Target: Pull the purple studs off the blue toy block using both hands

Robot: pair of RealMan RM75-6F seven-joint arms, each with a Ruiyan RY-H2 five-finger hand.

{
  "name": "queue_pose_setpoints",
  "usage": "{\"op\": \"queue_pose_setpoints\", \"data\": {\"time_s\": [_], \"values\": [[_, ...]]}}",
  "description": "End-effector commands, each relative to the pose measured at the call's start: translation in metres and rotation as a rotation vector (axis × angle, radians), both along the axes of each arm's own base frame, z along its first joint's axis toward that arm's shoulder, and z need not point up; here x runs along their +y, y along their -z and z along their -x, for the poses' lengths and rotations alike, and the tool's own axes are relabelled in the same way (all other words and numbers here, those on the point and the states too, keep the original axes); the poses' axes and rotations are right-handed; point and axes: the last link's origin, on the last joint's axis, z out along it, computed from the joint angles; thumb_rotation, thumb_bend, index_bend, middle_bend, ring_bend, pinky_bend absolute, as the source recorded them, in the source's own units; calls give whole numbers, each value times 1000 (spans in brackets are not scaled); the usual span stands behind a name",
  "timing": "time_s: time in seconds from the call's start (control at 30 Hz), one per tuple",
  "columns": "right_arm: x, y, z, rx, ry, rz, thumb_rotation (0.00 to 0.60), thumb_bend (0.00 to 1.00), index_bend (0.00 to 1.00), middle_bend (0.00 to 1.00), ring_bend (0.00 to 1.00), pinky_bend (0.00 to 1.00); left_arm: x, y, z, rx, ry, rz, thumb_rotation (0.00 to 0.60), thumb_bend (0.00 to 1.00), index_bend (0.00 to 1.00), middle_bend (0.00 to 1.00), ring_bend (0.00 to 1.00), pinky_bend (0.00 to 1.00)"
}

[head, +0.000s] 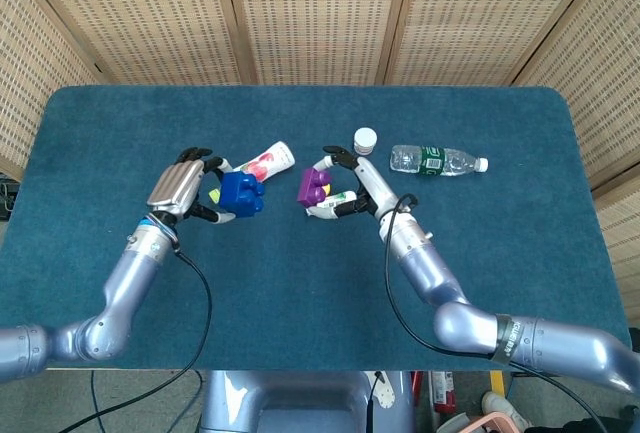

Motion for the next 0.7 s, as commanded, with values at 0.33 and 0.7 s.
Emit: {"op": "queue_pose_setpoints", "data": {"time_s": [0.33, 0.7], "values": [[11, 8, 74, 402, -96, 29, 600, 302, 677, 93, 0, 0, -10, -22, 78, 297, 6, -5, 600, 153, 545, 452, 119, 16], [22, 14, 115, 945, -390, 111, 600, 26, 122, 11, 0, 0, -24, -3, 97, 368, 6, 46, 600, 6, 0, 0, 0, 0]]}}
